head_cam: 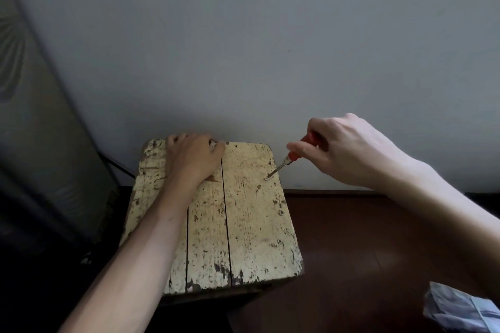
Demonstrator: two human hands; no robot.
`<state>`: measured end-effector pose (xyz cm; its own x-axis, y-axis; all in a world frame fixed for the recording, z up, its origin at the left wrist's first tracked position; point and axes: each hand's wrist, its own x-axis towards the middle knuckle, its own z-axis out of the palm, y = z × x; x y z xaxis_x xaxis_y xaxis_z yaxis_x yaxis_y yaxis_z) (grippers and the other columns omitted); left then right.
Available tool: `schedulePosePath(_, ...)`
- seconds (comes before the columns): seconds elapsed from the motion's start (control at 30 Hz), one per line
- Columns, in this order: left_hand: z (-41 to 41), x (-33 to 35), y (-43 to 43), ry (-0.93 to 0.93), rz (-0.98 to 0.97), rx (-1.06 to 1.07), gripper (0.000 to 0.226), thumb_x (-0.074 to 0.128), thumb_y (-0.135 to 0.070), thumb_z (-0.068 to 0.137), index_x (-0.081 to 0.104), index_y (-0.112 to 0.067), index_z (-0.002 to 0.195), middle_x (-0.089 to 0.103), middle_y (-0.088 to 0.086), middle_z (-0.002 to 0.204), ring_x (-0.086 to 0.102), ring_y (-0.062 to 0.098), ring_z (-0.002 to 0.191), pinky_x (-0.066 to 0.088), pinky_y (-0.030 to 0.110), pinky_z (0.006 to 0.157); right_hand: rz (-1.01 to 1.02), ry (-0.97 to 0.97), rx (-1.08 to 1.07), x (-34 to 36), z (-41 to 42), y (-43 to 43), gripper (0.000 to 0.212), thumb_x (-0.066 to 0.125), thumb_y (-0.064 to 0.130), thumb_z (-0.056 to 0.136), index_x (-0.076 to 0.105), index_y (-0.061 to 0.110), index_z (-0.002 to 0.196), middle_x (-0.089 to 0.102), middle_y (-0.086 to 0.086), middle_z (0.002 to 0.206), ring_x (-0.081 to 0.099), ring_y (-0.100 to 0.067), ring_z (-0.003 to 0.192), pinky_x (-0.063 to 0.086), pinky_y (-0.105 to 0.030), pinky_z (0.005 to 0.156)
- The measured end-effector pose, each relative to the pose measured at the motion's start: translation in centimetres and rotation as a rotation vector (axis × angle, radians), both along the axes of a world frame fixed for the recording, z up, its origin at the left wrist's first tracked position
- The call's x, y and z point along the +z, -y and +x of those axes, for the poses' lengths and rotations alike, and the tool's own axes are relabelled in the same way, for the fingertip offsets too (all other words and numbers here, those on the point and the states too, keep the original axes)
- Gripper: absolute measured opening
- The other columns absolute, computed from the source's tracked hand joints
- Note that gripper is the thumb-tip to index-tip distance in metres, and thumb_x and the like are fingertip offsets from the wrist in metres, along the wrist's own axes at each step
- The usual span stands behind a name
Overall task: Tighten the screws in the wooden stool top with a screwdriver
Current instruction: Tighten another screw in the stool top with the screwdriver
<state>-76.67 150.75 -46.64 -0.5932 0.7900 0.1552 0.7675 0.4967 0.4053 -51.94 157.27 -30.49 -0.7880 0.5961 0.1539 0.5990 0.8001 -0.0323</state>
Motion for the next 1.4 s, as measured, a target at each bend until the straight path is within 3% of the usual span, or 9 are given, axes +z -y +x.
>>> schedulePosePath(0.1,0.0,0.0,-0.1,0.004,-0.010,-0.002,0.046,0.038,-0.057,0.100,0.073,-0.030,0.113,0.071,0.002,0.114,0.056,0.026,0.114,0.029,0.043,0.101,0.063,0.025,-0.063,-0.4,-0.3,0.5,0.050,0.049,0.068,0.095,0.044,0.029,0.064,0.045,0.009,0.055,0.042,-0.012,0.051,0.033,-0.030,0.051)
schedulePosePath(0.2,0.0,0.0,0.0,0.007,-0.022,-0.001,0.046,0.037,-0.057,0.100,0.072,-0.030,0.114,0.070,0.002,0.115,0.055,0.025,0.115,0.029,0.044,0.103,0.002,0.021,0.024,-0.5,-0.1,0.7,0.037,0.043,0.062,0.100,0.058,0.030,0.094,0.070,0.015,0.081,0.060,-0.018,0.071,0.051,-0.037,0.065)
schedulePosePath(0.3,0.1,0.1,-0.1,0.005,-0.029,-0.001,0.046,0.036,-0.057,0.100,0.072,-0.030,0.113,0.070,0.001,0.115,0.055,0.025,0.115,0.028,0.044,0.103,-0.206,-0.028,0.156,-0.3,0.4,0.7,0.019,0.052,0.039,0.105,0.049,0.023,0.114,0.073,0.016,0.101,0.059,-0.008,0.084,0.048,-0.030,0.076)
schedulePosePath(0.47,-0.1,-0.1,-0.2,0.002,-0.037,0.007,0.050,0.035,-0.058,0.099,0.073,-0.028,0.109,0.070,0.001,0.114,0.055,0.025,0.114,0.029,0.045,0.103,-0.160,-0.054,0.159,0.6,0.8,0.0,0.017,0.063,0.023,0.101,0.063,0.021,0.118,0.059,0.030,0.086,0.054,0.024,0.076,0.039,-0.002,0.066)
schedulePosePath(0.77,0.2,0.4,0.0,0.003,-0.051,0.011,0.048,0.036,-0.057,0.100,0.073,-0.029,0.112,0.070,0.002,0.116,0.055,0.025,0.116,0.029,0.044,0.104,0.017,-0.060,-0.018,0.1,-0.1,0.4,0.038,0.058,0.060,0.095,0.058,0.025,0.081,0.063,0.007,0.064,0.058,-0.021,0.059,0.047,-0.032,0.057)
schedulePosePath(0.93,0.4,0.8,0.0,0.016,-0.016,0.016,0.043,0.040,-0.054,0.101,0.073,-0.029,0.111,0.069,0.001,0.120,0.053,0.025,0.120,0.026,0.042,0.104,0.136,-0.036,-0.061,-0.2,-0.2,0.6,0.040,0.052,0.066,0.094,0.058,0.029,0.080,0.065,0.007,0.073,0.061,-0.023,0.068,0.051,-0.034,0.062)
schedulePosePath(1.07,0.5,0.8,0.1,0.034,-0.022,0.012,0.042,0.041,-0.053,0.101,0.073,-0.028,0.113,0.069,0.002,0.123,0.052,0.026,0.122,0.024,0.040,0.106,-0.069,-0.210,0.039,-0.5,0.0,0.3,0.014,0.068,0.038,0.096,0.067,0.025,0.101,0.066,0.012,0.090,0.055,0.001,0.076,0.042,-0.019,0.069)
schedulePosePath(1.2,0.5,0.7,0.3,0.032,-0.009,0.022,0.042,0.042,-0.052,0.101,0.073,-0.027,0.114,0.068,0.003,0.124,0.052,0.026,0.123,0.025,0.041,0.106,-0.180,-0.115,0.111,0.2,0.5,0.2,0.017,0.070,0.018,0.096,0.070,0.028,0.110,0.069,0.016,0.100,0.061,0.009,0.086,0.043,-0.005,0.074)
schedulePosePath(1.4,0.5,0.9,0.2,0.032,-0.024,0.018,0.042,0.041,-0.053,0.101,0.073,-0.028,0.114,0.069,0.004,0.121,0.053,0.027,0.121,0.026,0.041,0.105,-0.094,0.013,0.105,1.0,0.8,-0.3,0.020,0.069,0.024,0.098,0.070,0.025,0.118,0.075,0.016,0.105,0.054,0.005,0.075,0.041,-0.003,0.072)
